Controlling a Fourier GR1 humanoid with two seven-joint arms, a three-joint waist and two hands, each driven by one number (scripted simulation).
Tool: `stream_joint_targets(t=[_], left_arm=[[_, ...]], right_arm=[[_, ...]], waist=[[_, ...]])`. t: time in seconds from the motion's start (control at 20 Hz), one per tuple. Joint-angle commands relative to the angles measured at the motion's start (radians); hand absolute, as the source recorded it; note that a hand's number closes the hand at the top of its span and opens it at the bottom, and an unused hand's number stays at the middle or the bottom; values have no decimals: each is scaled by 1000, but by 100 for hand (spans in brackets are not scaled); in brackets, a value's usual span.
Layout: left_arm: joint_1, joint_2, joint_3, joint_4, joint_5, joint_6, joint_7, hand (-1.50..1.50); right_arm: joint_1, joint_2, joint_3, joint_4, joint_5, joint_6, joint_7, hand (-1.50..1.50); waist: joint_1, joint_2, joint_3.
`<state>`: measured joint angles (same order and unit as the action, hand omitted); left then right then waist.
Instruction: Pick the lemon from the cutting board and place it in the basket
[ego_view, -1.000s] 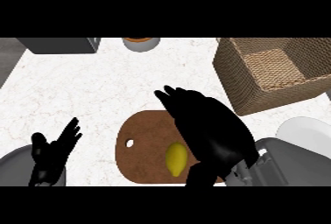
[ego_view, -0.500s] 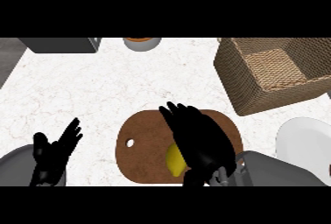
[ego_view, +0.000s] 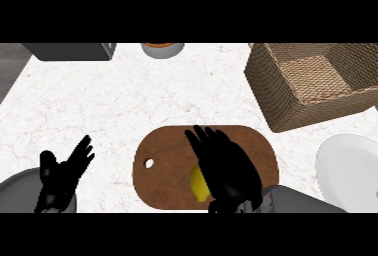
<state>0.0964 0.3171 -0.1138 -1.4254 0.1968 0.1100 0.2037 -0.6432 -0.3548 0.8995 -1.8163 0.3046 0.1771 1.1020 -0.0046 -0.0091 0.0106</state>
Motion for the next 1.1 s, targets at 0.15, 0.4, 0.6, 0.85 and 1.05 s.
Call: stream_joint_targets(t=[0.15, 0.4, 0.6, 0.85, 1.05], left_arm=[[15, -29, -11, 66, -25, 9, 29, 0], [38, -11, 5, 71, -10, -47, 13, 0], [32, -33, -1, 13, -18, -20, 59, 0], [46, -3, 28, 10, -6, -50, 70, 0], [74, 0, 40, 44, -8, -80, 7, 0]], right_arm=[[74, 80, 21, 17, 101, -1, 100, -150], [104, 93, 3, 88, 153, 19, 14, -150], [90, 173, -1, 169, 191, 50, 24, -150], [118, 138, -40, 197, 165, 107, -7, -150], [149, 181, -29, 199, 193, 102, 31, -150]], waist=[[1, 8, -11], [5, 9, -11], [10, 8, -11], [9, 9, -11], [9, 9, -11]])
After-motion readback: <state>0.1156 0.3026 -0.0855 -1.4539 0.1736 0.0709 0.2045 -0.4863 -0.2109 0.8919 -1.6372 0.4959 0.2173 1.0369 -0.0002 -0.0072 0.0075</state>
